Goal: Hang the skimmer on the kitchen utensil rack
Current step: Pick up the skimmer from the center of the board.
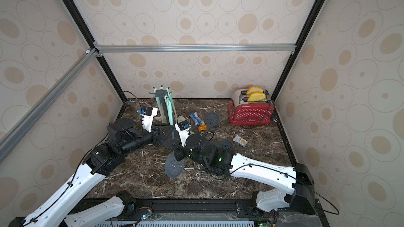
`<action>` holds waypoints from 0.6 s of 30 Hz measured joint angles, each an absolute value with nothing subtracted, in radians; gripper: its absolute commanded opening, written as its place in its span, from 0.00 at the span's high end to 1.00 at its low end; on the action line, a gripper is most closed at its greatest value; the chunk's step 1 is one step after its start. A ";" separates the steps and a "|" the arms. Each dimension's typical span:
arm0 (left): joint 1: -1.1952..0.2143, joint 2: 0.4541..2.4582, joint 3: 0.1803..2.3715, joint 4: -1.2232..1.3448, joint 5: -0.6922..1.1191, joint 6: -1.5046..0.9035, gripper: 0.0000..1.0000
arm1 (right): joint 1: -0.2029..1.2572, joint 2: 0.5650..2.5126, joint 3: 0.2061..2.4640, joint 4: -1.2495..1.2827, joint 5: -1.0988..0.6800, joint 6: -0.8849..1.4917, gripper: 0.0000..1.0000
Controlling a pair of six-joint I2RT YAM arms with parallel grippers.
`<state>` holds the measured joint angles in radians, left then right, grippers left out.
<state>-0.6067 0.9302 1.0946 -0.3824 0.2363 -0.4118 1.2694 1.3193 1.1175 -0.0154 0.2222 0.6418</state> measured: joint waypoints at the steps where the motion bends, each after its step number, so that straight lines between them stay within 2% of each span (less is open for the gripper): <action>1: -0.606 0.938 1.100 -0.382 0.235 -0.412 0.60 | 1.270 1.321 1.118 -0.017 0.222 0.644 1.00; 9: -0.606 0.960 1.106 -0.358 0.235 -0.433 0.67 | 1.274 1.331 1.121 -0.019 0.210 0.649 1.00; 13: -0.606 0.960 1.106 -0.346 0.236 -0.450 0.79 | 1.278 1.334 1.121 -0.018 0.201 0.651 1.00; 17: -0.611 0.959 1.111 -0.333 0.259 -0.490 0.99 | 1.279 1.340 1.121 -0.002 0.205 0.651 1.00; 18: -0.611 0.958 1.112 -0.333 0.261 -0.493 1.00 | 1.279 1.340 1.121 0.003 0.205 0.651 0.98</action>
